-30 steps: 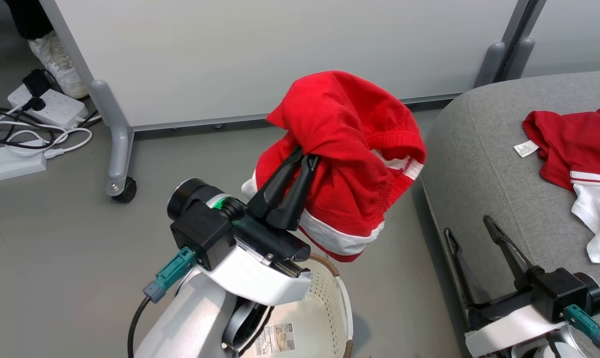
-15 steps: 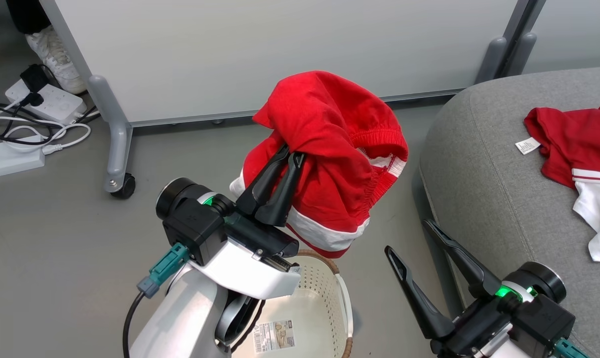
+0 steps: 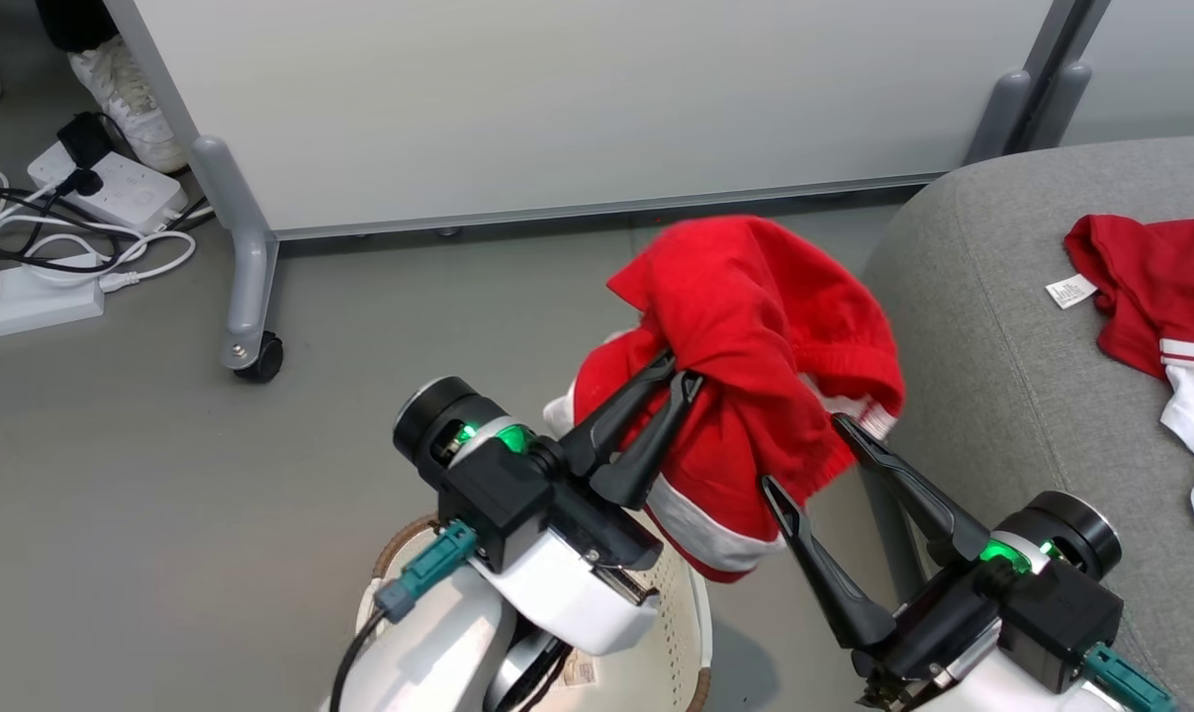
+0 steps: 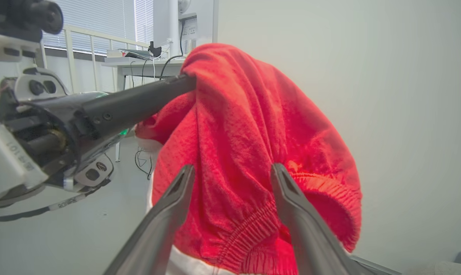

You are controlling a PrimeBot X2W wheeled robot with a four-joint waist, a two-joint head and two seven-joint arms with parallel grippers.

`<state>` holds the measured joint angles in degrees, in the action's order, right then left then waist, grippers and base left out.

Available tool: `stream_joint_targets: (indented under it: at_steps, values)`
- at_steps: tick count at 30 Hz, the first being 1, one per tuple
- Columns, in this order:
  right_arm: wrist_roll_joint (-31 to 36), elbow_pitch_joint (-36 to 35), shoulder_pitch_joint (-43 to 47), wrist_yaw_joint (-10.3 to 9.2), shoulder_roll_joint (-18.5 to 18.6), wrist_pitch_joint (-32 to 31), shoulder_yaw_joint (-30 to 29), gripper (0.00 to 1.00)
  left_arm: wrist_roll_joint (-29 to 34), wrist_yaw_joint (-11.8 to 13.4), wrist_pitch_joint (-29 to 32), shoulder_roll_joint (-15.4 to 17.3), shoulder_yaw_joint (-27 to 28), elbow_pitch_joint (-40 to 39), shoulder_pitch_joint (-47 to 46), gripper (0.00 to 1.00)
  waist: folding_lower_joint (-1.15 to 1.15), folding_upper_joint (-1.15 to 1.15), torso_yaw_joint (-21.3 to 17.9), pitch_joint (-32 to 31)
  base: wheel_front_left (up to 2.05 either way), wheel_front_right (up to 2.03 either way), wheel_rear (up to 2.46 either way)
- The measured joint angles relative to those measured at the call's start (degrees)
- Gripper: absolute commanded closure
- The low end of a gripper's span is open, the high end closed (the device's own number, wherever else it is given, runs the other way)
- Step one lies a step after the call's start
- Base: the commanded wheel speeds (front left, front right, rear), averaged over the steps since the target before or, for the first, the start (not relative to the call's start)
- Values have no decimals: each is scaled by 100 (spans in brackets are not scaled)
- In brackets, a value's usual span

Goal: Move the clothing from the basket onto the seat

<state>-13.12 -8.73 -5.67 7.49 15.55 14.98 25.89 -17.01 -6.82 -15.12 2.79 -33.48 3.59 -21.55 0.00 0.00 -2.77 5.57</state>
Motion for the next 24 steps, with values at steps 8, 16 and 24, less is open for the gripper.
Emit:
stream_joint_targets:
  at_steps: [8, 16, 24]
  values:
    - [214, 367, -113, 0, -11, 0, -99, 0, 120, -26, -1, 0, -387, 57, -44, 100, 0, 0, 84, 16, 0, 0, 0]
    - [252, 753, -229, 0, 99, 0, 226, 0, 182, -45, 0, 10, -943, 182, -104, 100, 0, 0, 150, -141, 0, 0, 0]
    - [174, 923, -327, 0, 98, 0, 322, 0, 113, -62, 0, 4, -1296, 260, -104, 100, 0, 0, 206, -230, 0, 0, 0]
